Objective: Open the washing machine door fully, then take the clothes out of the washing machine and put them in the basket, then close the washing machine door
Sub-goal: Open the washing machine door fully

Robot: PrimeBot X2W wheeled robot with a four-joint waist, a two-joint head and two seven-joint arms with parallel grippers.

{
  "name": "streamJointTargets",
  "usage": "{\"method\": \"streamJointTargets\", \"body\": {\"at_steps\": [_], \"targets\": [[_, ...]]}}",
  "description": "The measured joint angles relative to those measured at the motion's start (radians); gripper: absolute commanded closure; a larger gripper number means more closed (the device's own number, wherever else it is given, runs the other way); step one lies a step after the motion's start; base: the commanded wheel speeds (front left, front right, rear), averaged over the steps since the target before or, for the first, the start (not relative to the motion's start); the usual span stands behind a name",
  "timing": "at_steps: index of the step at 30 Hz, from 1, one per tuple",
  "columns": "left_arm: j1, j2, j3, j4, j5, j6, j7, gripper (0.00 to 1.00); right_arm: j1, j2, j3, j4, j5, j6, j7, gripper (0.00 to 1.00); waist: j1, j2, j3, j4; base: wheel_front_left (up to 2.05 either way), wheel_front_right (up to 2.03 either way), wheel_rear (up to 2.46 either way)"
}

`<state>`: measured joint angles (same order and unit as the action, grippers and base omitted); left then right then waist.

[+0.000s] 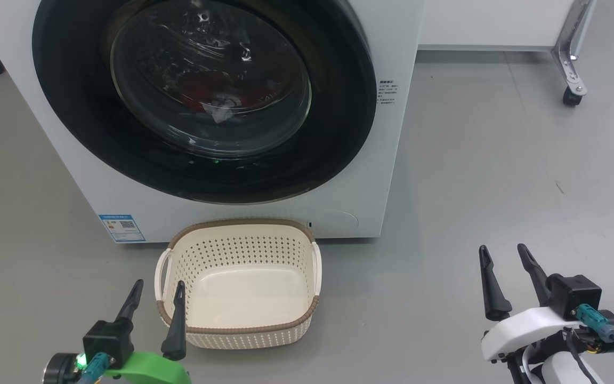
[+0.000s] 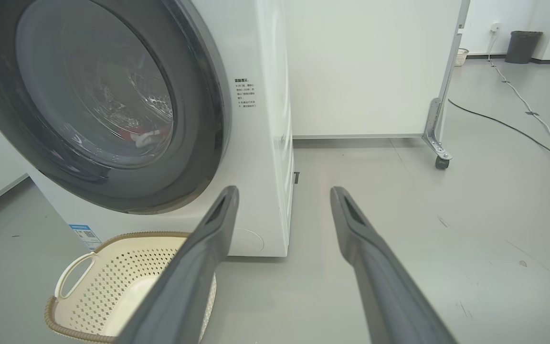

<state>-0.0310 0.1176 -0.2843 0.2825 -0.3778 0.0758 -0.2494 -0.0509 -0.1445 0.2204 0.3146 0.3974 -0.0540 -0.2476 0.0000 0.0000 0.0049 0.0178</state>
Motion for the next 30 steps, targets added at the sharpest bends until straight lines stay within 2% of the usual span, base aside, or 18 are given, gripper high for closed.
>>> {"method": "streamJointTargets", "body": {"at_steps": [12, 13, 14, 26, 30], "targets": [[-0.001, -0.001, 0.002, 0.005, 0.000, 0.003, 0.000, 0.00, 0.001, 0.004, -0.005, 0.011, -0.013, 0.018, 0.000, 0.00, 0.0000, 0.0000, 0.002, 0.003, 0.00, 0.00, 0.00], [-0.001, -0.001, 0.003, 0.005, 0.000, 0.003, 0.000, 0.00, 0.001, 0.004, -0.005, 0.012, -0.013, 0.018, 0.000, 0.16, 0.0000, 0.0000, 0.002, 0.004, 0.00, 0.00, 0.00], [-0.001, -0.001, 0.003, 0.005, 0.000, 0.003, 0.000, 0.00, 0.001, 0.005, -0.005, 0.012, -0.013, 0.021, 0.000, 1.00, 0.0000, 0.0000, 0.003, 0.004, 0.00, 0.00, 0.00], [-0.003, -0.002, 0.004, 0.004, 0.000, 0.003, 0.000, 0.00, 0.001, 0.012, -0.019, 0.019, -0.011, 0.047, 0.000, 1.00, 0.0000, 0.0000, 0.013, 0.004, 0.00, 0.00, 0.00], [-0.017, -0.003, 0.006, 0.001, 0.000, 0.004, 0.000, 0.00, -0.001, 0.020, -0.025, 0.020, 0.014, 0.072, 0.000, 1.00, 0.0000, 0.0000, 0.021, 0.005, 0.00, 0.00, 0.00]]}}
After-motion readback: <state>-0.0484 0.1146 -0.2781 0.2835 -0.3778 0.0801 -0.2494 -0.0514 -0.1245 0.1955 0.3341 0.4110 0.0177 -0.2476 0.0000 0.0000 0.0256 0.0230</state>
